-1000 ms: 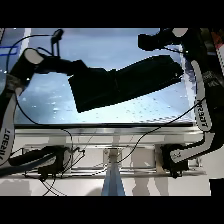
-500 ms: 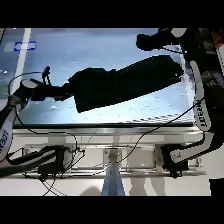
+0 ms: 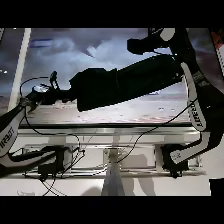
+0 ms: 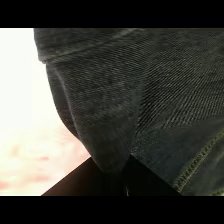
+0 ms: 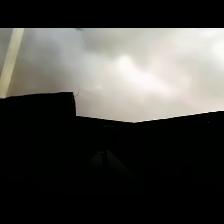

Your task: Fold the clothes and pants, and hang the long-sleeved shirts on hangers.

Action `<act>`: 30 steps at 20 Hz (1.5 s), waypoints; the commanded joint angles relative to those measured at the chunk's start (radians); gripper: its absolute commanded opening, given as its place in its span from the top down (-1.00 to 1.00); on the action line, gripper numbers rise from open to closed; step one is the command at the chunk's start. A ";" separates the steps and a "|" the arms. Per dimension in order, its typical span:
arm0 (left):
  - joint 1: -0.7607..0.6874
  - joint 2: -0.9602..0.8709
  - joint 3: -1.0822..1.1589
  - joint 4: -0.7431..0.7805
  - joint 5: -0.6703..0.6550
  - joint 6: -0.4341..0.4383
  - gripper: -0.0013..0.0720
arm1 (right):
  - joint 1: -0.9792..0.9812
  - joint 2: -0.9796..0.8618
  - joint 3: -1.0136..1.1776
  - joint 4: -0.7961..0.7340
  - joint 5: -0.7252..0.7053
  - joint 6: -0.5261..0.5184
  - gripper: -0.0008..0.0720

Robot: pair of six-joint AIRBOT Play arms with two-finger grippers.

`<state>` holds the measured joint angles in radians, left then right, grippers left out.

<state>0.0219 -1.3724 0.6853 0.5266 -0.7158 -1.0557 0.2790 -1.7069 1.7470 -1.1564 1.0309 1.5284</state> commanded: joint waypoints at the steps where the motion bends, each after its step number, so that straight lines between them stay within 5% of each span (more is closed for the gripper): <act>1: 0.012 0.049 0.101 0.089 -0.083 0.015 0.90 | 0.065 -0.037 -0.027 0.001 -0.002 0.001 0.90; 6: 0.086 0.228 0.363 0.443 -0.478 -0.225 0.90 | 0.237 -0.154 -0.080 0.128 -0.022 0.035 0.90; 10: 0.166 0.351 0.543 0.533 -0.697 -0.238 0.90 | 0.417 -0.216 -0.080 0.440 -0.229 0.056 0.90; 15: 0.212 0.417 0.583 0.504 -0.601 -0.299 0.90 | 0.570 -0.214 -0.024 0.464 -0.363 0.049 0.90; 21: 0.094 0.317 0.582 0.336 -0.543 -0.298 0.90 | 0.373 -0.150 0.012 0.137 -0.182 0.050 0.90; 26: -0.198 0.141 0.582 0.249 -0.300 -0.215 0.90 | 0.034 -0.048 0.012 0.012 0.080 0.049 0.90; 30: -0.514 -0.047 0.582 0.219 0.061 -0.215 0.90 | -0.188 -0.001 0.012 0.033 0.176 0.050 0.90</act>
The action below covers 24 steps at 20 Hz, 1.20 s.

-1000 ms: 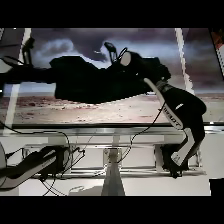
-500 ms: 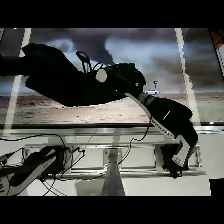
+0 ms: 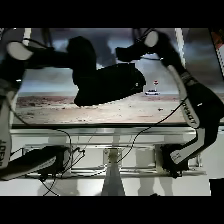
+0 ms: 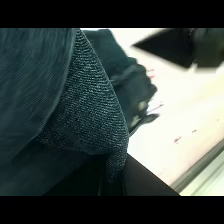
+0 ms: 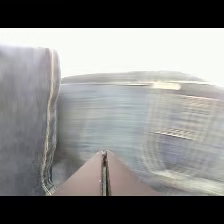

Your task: Fold the clothes and pants, and hang the long-sleeved shirts on hangers.

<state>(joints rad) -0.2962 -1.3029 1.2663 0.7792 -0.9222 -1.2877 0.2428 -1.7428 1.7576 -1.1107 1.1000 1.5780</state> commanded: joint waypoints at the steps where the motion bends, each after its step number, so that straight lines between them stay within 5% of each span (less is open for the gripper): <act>1: -0.277 -0.164 0.003 -0.033 0.390 0.016 0.90 | -0.189 0.039 0.001 -0.013 0.122 0.000 0.90; 5: -0.482 -0.307 0.067 -0.010 0.744 0.017 0.88 | -0.261 0.039 0.000 -0.013 0.144 0.000 0.90; 6: -0.494 -0.330 0.079 0.006 0.770 0.017 0.42 | -0.262 0.039 0.000 -0.018 0.144 0.000 0.90; 7: -0.494 -0.343 0.080 0.005 0.782 0.011 -0.32 | -0.262 0.039 0.000 -0.027 0.141 0.000 0.90; 8: -0.487 -0.350 0.079 0.005 0.775 0.008 -0.59 | -0.261 0.039 0.000 -0.036 0.135 -0.001 0.90; 15: -0.359 -0.278 0.080 0.005 0.753 0.009 -0.59 | -0.305 0.003 -0.003 -0.196 0.176 -0.260 0.91; 18: -0.317 -0.217 0.079 0.005 0.668 0.009 -0.59 | -0.403 -0.092 -0.014 0.257 0.481 -0.609 0.92; 20: -0.311 -0.186 0.079 0.005 0.655 0.009 -0.58 | -0.449 -0.137 -0.046 0.544 0.530 -0.624 0.89; 21: -0.311 -0.178 0.079 0.005 0.656 0.009 -0.58 | -0.456 -0.145 -0.059 0.566 0.499 -0.598 0.48; 22: -0.311 -0.172 0.079 0.005 0.656 0.009 -0.58 | -0.452 -0.145 -0.065 0.514 0.453 -0.543 -0.21; 23: -0.311 -0.171 0.079 0.005 0.655 0.009 -0.58 | -0.439 -0.145 -0.066 0.436 0.418 -0.517 -0.46; 24: -0.311 -0.172 0.079 0.005 0.655 0.009 -0.58 | -0.419 -0.145 -0.066 0.342 0.394 -0.514 -0.49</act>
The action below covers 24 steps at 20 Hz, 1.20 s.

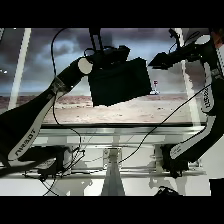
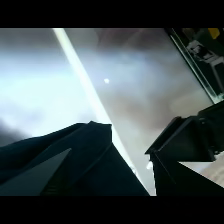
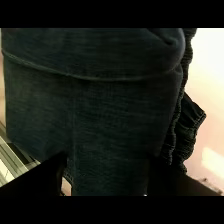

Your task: Fold the clothes and pants, and hang the long-sleeved shirts on hangers.

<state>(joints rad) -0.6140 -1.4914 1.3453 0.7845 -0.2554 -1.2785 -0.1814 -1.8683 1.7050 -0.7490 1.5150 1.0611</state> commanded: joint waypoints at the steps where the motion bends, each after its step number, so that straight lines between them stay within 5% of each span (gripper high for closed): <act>1: 0.007 0.016 0.000 0.000 -0.011 0.000 -0.58 | 0.029 -0.019 -0.013 -0.108 -0.035 0.003 -0.71; 2: 0.007 0.016 0.000 0.000 -0.011 0.000 -0.58 | 0.059 -0.019 -0.013 -0.182 -0.044 0.002 -0.93; 6: 0.007 0.016 0.000 0.000 -0.012 0.000 -0.58 | 0.147 -0.022 -0.015 -0.263 -0.155 0.007 -0.92; 10: 0.007 0.016 0.000 0.000 -0.011 0.000 -0.58 | 0.180 -0.037 -0.016 -0.441 -0.302 0.294 -0.92; 14: 0.007 0.016 0.000 0.000 -0.011 0.000 -0.58 | 0.177 -0.084 -0.021 -0.377 -0.253 0.327 -0.89; 15: 0.007 0.016 0.000 0.000 -0.011 0.000 -0.58 | 0.179 -0.100 -0.021 -0.313 -0.206 0.325 -0.85; 18: 0.007 0.016 0.000 0.000 -0.011 0.000 -0.58 | 0.200 -0.138 -0.022 -0.139 -0.074 0.286 -0.08; 22: 0.007 0.016 0.000 0.000 -0.011 0.000 -0.58 | 0.232 -0.139 -0.020 -0.206 -0.148 0.280 -0.05; 24: 0.007 0.016 0.000 0.000 -0.011 0.000 -0.58 | 0.227 -0.139 -0.020 -0.301 -0.172 0.280 -0.28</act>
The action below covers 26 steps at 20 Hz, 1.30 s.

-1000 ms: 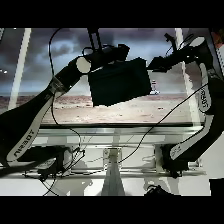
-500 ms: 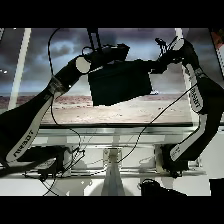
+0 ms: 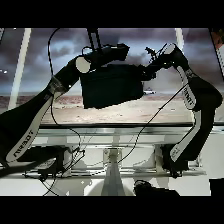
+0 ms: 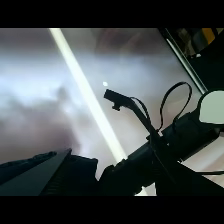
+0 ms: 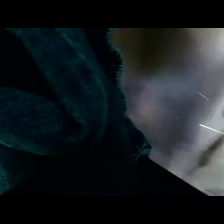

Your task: Fold the clothes and pants, and hang the long-sleeved shirts on hangers.

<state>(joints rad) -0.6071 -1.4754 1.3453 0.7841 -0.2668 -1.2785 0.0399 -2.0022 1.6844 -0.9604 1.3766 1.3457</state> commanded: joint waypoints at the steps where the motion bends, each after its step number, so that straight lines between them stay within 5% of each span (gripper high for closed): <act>1: 0.000 0.000 0.000 0.000 0.000 0.000 -0.58 | 0.001 -0.005 0.001 -0.140 -0.021 -0.004 -0.28; 3: 0.000 0.000 0.000 0.000 0.000 0.000 -0.58 | -0.016 -0.005 0.001 -0.179 0.019 -0.004 -0.51; 16: 0.000 0.000 0.000 0.000 0.001 0.001 -0.58 | -0.169 -0.007 -0.158 0.081 0.058 -0.005 -0.73; 22: 0.000 0.000 0.000 0.001 0.001 0.005 -0.58 | -0.027 -0.007 -0.220 0.375 0.025 -0.150 -0.73; 23: 0.000 0.000 0.000 0.001 0.001 0.005 -0.58 | 0.006 -0.007 -0.220 0.401 -0.002 -0.174 -0.67; 24: 0.001 0.000 0.000 0.001 0.002 0.006 -0.58 | 0.037 -0.007 -0.220 0.415 -0.025 -0.196 -0.36; 26: 0.011 0.001 0.000 0.001 0.001 0.035 -0.58 | 0.095 -0.005 -0.217 0.423 -0.084 -0.197 0.49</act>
<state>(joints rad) -0.6037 -1.4757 1.3453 0.7845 -0.2668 -1.2678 0.0593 -2.0113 1.4696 -0.6357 1.3491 1.1896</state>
